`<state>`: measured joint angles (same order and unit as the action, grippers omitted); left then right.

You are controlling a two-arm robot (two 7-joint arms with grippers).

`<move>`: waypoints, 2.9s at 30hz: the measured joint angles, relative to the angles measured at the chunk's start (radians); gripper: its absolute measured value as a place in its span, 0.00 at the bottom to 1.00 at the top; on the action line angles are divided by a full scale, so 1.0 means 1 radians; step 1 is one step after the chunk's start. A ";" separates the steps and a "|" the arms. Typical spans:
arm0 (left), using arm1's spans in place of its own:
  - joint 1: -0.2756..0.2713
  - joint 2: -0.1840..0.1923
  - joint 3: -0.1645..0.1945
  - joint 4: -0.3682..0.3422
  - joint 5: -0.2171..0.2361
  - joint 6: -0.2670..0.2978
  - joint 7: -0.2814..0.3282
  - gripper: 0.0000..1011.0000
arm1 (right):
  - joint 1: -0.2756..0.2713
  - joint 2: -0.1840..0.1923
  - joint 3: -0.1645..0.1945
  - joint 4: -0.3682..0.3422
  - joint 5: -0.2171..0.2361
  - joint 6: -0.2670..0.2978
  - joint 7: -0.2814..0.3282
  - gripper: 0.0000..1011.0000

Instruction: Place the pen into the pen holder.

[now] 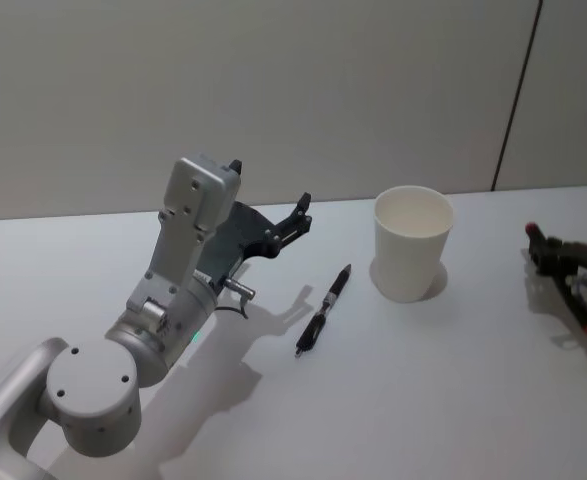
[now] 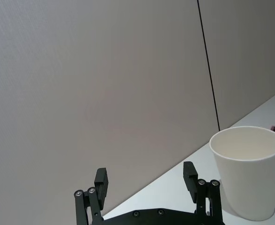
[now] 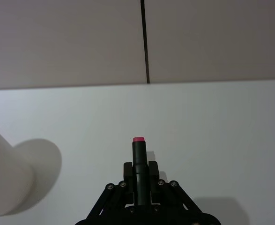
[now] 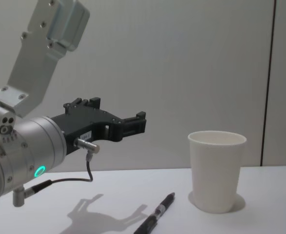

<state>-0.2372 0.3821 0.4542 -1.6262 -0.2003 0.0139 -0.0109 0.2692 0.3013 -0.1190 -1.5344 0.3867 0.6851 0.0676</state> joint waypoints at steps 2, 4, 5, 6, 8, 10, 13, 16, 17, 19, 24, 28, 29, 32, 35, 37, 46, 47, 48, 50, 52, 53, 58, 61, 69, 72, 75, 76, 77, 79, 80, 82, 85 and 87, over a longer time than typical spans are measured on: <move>0.000 0.000 0.000 0.000 0.000 0.000 0.000 0.99 | -0.006 0.002 0.004 -0.023 0.008 -0.012 0.000 0.18; 0.000 0.000 0.000 0.000 0.000 0.000 0.000 0.99 | -0.013 0.004 0.010 -0.051 0.021 -0.030 -0.001 0.18; 0.000 0.000 0.000 0.000 0.000 0.000 0.000 0.99 | -0.016 0.005 0.012 -0.060 0.025 -0.038 -0.001 0.18; 0.000 0.000 0.000 0.000 0.000 0.000 0.000 0.99 | -0.022 0.008 0.017 -0.082 0.034 -0.050 -0.001 0.18; 0.000 0.000 0.000 0.000 0.000 0.000 0.000 0.99 | -0.029 0.011 0.023 -0.110 0.047 -0.067 -0.002 0.18; 0.000 0.000 0.000 0.000 0.000 0.000 0.000 0.99 | -0.034 0.013 0.027 -0.129 0.056 -0.080 -0.002 0.18; 0.000 0.000 0.000 0.000 0.000 0.000 0.000 0.99 | -0.044 0.017 0.036 -0.168 0.075 -0.105 -0.003 0.18; 0.000 0.000 0.000 0.000 0.000 0.000 0.000 0.99 | -0.054 0.022 0.047 -0.216 0.097 -0.134 -0.004 0.18; 0.000 0.000 0.000 0.000 0.000 0.000 0.000 0.99 | -0.058 0.024 0.051 -0.233 0.108 -0.147 -0.005 0.18; 0.000 0.000 0.000 0.000 0.000 0.000 0.000 0.99 | -0.061 0.026 0.056 -0.253 0.116 -0.159 -0.005 0.18; 0.000 0.000 0.000 0.000 0.000 0.000 0.000 0.99 | -0.070 0.031 0.072 -0.312 0.148 -0.201 -0.007 0.18; 0.000 0.000 0.000 0.000 0.000 0.000 0.000 0.99 | -0.071 0.033 0.080 -0.343 0.163 -0.231 -0.007 0.18; 0.000 0.000 0.000 0.000 0.000 0.000 0.000 0.99 | -0.071 0.033 0.080 -0.346 0.164 -0.239 -0.007 0.18; 0.000 0.000 0.000 0.000 0.000 0.000 0.000 0.99 | -0.073 0.030 0.079 -0.351 0.163 -0.264 -0.005 0.18; 0.000 0.000 0.000 0.000 0.000 0.000 0.000 0.99 | -0.075 0.021 0.071 -0.346 0.150 -0.288 -0.001 0.18; 0.000 0.000 0.000 0.000 0.000 0.000 0.000 0.99 | -0.076 0.011 0.060 -0.331 0.133 -0.309 0.003 0.18; 0.000 0.000 0.000 0.000 0.000 0.000 0.000 0.99 | -0.060 -0.056 -0.002 -0.218 0.035 -0.453 0.024 0.18; 0.000 0.000 0.000 0.000 0.000 0.000 0.000 0.99 | -0.056 -0.062 -0.007 -0.208 0.029 -0.463 0.026 0.18; 0.000 0.000 0.000 0.000 0.000 0.000 0.000 0.99 | -0.049 -0.076 -0.016 -0.184 0.012 -0.495 0.029 0.18; 0.000 0.000 0.000 0.000 0.000 0.000 0.000 0.99 | -0.040 -0.088 -0.026 -0.163 -0.001 -0.525 0.033 0.18; 0.000 0.000 0.000 0.000 0.000 0.000 0.000 0.99 | -0.030 -0.103 -0.036 -0.138 -0.012 -0.551 0.035 0.18; 0.000 0.000 0.000 0.000 0.000 0.000 0.000 0.99 | -0.023 -0.110 -0.041 -0.129 -0.018 -0.568 0.037 0.18; 0.000 0.000 0.000 0.000 0.000 0.000 0.000 0.99 | 0.017 -0.155 -0.064 -0.071 -0.033 -0.645 0.041 0.18; 0.000 0.000 0.000 0.000 0.000 0.000 0.000 0.99 | 0.043 -0.178 -0.073 -0.049 -0.033 -0.674 0.041 0.18; 0.000 0.000 0.000 0.000 0.000 0.000 0.000 0.99 | 0.089 -0.219 -0.088 0.001 -0.032 -0.708 0.024 0.18; 0.000 0.000 0.000 0.000 0.000 0.000 0.000 0.99 | 0.097 -0.228 -0.091 0.013 -0.032 -0.706 0.011 0.18; 0.000 0.000 0.000 0.000 0.000 0.000 0.000 0.99 | 0.102 -0.235 -0.094 0.021 -0.032 -0.698 -0.002 0.18; 0.000 0.000 0.000 0.000 0.000 0.000 0.000 0.99 | 0.102 -0.236 -0.094 0.022 -0.032 -0.696 -0.004 0.18; 0.000 0.000 0.000 0.000 0.000 0.000 0.000 0.99 | 0.103 -0.237 -0.095 0.023 -0.032 -0.693 -0.007 0.18; 0.000 0.000 0.000 0.000 0.000 0.000 0.000 0.99 | 0.105 -0.241 -0.097 0.028 -0.033 -0.686 -0.014 0.18; 0.000 0.000 0.000 0.000 0.000 0.000 0.000 0.99 | 0.105 -0.242 -0.098 0.029 -0.034 -0.684 -0.016 0.18; 0.000 0.000 0.000 0.000 0.000 0.000 0.000 0.99 | 0.106 -0.245 -0.100 0.032 -0.034 -0.680 -0.019 0.18; 0.000 0.000 0.000 0.000 0.000 0.000 0.000 0.99 | 0.108 -0.251 -0.105 0.039 -0.038 -0.675 -0.021 0.18; 0.000 0.000 0.000 0.000 0.000 0.000 0.000 0.99 | 0.108 -0.254 -0.108 0.042 -0.041 -0.676 -0.021 0.18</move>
<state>-0.2372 0.3821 0.4542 -1.6262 -0.2003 0.0139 -0.0109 0.3774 0.0469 -0.2267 -1.4922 0.3453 0.0095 0.0462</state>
